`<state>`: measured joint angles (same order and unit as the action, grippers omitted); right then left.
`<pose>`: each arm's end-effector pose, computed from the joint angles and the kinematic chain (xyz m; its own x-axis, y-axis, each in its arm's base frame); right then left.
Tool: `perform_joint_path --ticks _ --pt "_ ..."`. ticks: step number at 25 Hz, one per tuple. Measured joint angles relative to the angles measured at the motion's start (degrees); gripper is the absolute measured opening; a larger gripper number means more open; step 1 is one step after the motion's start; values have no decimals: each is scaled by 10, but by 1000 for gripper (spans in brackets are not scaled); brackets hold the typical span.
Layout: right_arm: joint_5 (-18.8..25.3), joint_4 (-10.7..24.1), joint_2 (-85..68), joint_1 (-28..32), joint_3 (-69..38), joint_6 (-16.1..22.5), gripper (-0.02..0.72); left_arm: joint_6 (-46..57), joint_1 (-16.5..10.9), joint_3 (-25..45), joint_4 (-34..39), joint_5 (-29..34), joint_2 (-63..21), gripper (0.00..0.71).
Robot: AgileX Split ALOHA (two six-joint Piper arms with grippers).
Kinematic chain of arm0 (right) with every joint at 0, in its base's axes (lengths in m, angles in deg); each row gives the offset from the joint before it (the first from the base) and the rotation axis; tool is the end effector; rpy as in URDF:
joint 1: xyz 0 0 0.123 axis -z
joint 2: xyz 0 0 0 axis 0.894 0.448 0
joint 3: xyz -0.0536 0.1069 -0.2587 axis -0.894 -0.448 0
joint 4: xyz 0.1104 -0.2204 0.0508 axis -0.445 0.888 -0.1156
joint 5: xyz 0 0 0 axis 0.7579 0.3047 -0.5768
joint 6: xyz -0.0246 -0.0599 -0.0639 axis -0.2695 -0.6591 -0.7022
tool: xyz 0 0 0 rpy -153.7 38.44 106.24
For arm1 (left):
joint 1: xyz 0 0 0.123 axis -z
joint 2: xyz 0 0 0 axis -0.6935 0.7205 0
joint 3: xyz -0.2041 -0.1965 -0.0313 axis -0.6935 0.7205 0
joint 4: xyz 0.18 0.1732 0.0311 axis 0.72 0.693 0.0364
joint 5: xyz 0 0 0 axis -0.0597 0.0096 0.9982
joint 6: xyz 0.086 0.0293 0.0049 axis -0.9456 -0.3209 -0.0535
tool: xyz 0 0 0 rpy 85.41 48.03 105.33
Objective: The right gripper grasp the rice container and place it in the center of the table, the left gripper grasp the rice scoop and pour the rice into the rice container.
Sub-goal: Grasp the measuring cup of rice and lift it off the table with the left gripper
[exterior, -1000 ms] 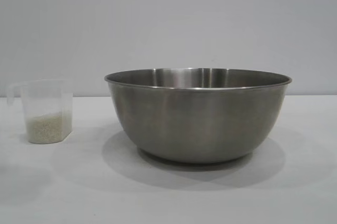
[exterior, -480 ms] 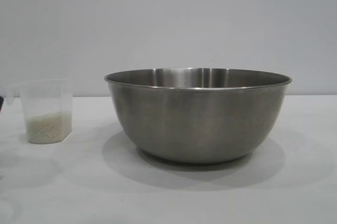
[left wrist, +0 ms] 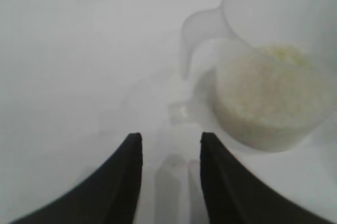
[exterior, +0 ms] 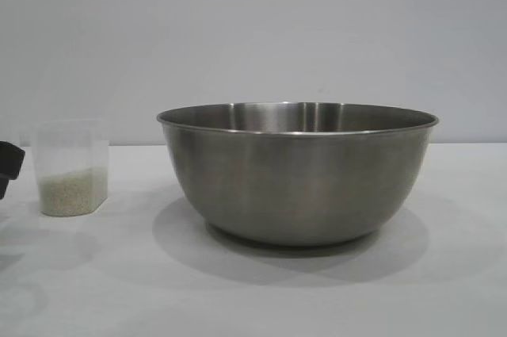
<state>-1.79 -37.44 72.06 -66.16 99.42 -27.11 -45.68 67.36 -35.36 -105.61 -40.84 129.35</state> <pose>-0.0101 0.0022 0.2678 -0.5216 -0.0491 -0.8518 -0.0870 0.9962 -0.0042 0.2367 -0.0742 0.0709 -0.4341 0.0337 -0.9002 0.0824 0.9966 -0.0024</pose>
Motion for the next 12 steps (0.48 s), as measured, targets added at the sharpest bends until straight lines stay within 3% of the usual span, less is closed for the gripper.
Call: perform_joint_path --ticks 12 --pt "0 0 0 0 0 0 262 -23 0 -24 -24 0 19 225"
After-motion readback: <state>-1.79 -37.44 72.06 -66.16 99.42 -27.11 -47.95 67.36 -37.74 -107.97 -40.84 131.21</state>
